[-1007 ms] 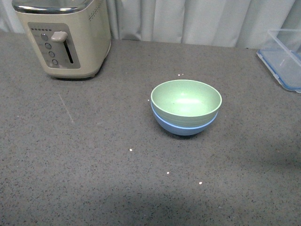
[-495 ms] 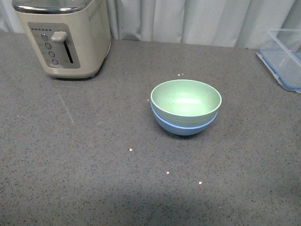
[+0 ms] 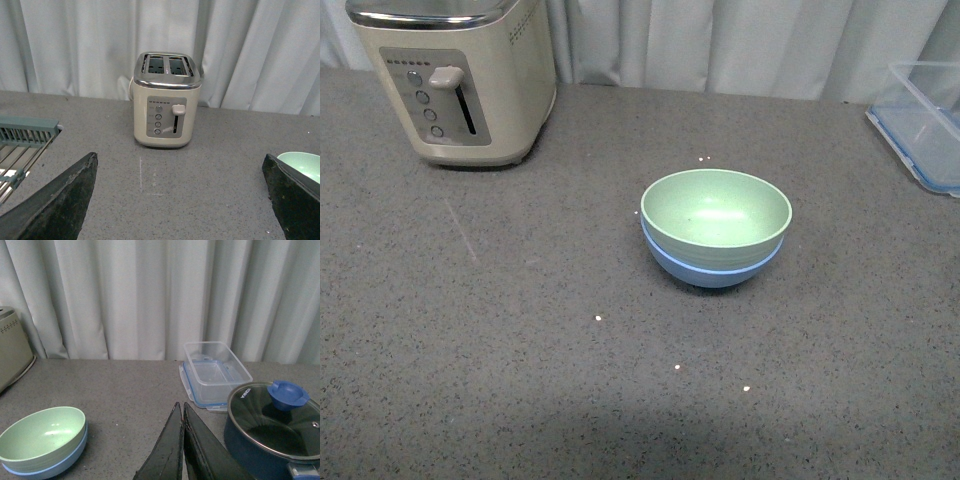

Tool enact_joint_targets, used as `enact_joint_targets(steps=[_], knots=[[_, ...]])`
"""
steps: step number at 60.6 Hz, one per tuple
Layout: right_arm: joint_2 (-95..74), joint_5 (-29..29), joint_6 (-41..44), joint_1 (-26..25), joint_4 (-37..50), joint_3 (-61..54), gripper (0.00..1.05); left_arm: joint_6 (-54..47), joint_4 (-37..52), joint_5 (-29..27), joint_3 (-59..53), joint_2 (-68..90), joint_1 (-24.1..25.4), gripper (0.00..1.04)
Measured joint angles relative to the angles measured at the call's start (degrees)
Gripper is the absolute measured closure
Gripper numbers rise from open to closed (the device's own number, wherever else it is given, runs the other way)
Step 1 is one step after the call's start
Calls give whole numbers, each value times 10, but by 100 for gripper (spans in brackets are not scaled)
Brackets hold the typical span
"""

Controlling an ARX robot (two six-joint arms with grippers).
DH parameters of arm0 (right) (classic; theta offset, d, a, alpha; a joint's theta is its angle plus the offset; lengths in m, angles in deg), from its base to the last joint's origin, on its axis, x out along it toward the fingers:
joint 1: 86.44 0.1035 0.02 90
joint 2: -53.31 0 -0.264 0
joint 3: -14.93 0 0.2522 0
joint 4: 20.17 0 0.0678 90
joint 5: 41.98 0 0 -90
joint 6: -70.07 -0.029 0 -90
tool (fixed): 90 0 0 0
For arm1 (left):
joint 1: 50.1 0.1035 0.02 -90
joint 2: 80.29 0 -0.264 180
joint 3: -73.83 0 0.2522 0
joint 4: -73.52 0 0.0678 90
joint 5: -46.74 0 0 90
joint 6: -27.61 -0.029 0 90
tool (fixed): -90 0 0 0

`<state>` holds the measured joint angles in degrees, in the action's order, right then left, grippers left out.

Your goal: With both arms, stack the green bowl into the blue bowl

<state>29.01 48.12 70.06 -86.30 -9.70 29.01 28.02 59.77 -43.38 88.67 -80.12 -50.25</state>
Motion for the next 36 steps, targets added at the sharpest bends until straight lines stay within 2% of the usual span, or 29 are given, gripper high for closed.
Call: enact_joint_targets(steps=[36], knots=[[135, 0, 0, 0, -132, 0, 104, 0, 0, 0, 0, 0, 0, 6]])
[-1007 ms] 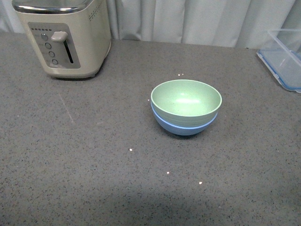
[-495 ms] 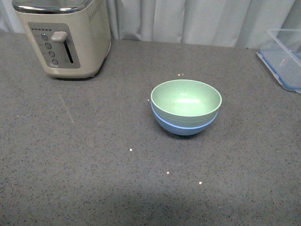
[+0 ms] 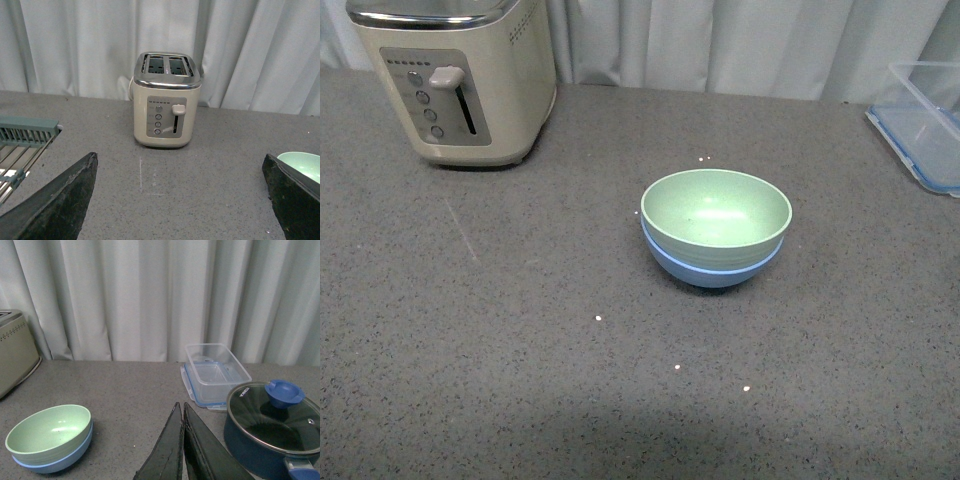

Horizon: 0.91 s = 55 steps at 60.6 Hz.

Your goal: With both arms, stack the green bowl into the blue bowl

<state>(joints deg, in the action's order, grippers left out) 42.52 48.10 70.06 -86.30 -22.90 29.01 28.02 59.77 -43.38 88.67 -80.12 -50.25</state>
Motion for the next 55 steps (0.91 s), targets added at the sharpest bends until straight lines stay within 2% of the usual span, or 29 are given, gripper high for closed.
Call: enact_joint_targets(steps=[4, 8, 12, 14, 20, 43, 55], knots=[[12, 0, 0, 0, -12, 0, 104, 0, 0, 0, 0, 0, 0, 6], [66, 0, 0, 0, -84, 0, 104, 0, 0, 0, 0, 0, 0, 6], [93, -1, 0, 0, -108, 0, 103, 0, 0, 0, 0, 0, 0, 6], [100, -1, 0, 0, -108, 0, 99, 0, 0, 0, 0, 0, 0, 6], [106, -2, 0, 0, -108, 0, 76, 0, 0, 0, 0, 0, 0, 6], [105, -2, 0, 0, -111, 0, 8, 0, 0, 0, 0, 0, 0, 6], [106, -2, 0, 0, -111, 0, 9, 0, 0, 0, 0, 0, 0, 6]])
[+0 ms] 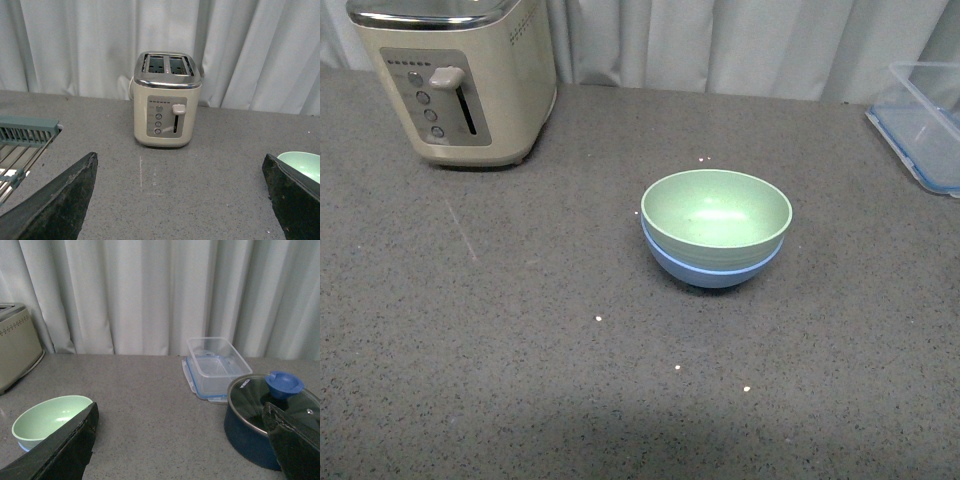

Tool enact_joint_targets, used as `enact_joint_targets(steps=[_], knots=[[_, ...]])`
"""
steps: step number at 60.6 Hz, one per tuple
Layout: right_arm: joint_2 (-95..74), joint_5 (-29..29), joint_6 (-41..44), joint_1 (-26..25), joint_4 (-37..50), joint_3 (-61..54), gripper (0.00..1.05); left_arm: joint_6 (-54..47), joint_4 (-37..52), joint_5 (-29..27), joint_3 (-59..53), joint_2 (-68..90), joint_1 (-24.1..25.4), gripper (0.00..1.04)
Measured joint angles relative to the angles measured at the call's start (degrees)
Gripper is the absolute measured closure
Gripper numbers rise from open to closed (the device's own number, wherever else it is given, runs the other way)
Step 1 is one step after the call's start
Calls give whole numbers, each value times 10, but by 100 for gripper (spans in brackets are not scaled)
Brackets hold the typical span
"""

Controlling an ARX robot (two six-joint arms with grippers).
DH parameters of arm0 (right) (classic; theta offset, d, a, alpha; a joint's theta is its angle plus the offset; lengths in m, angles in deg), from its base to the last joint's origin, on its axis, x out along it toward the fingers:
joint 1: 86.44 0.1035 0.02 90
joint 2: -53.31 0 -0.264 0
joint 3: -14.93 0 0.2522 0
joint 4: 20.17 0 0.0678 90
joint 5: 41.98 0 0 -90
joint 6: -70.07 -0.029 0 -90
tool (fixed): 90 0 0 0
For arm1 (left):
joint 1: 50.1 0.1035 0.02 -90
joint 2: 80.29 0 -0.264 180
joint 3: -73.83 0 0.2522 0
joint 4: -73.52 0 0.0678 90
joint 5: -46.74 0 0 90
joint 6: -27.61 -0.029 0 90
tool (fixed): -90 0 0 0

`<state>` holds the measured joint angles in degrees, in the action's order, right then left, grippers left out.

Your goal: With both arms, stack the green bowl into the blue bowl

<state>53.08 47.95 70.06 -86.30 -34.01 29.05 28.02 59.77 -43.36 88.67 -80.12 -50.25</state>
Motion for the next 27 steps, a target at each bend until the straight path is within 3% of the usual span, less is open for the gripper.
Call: enact_joint_targets(steps=[27], knots=[[0, 0, 0, 0, 0, 0, 9, 0, 0, 0, 0, 0, 0, 6]])
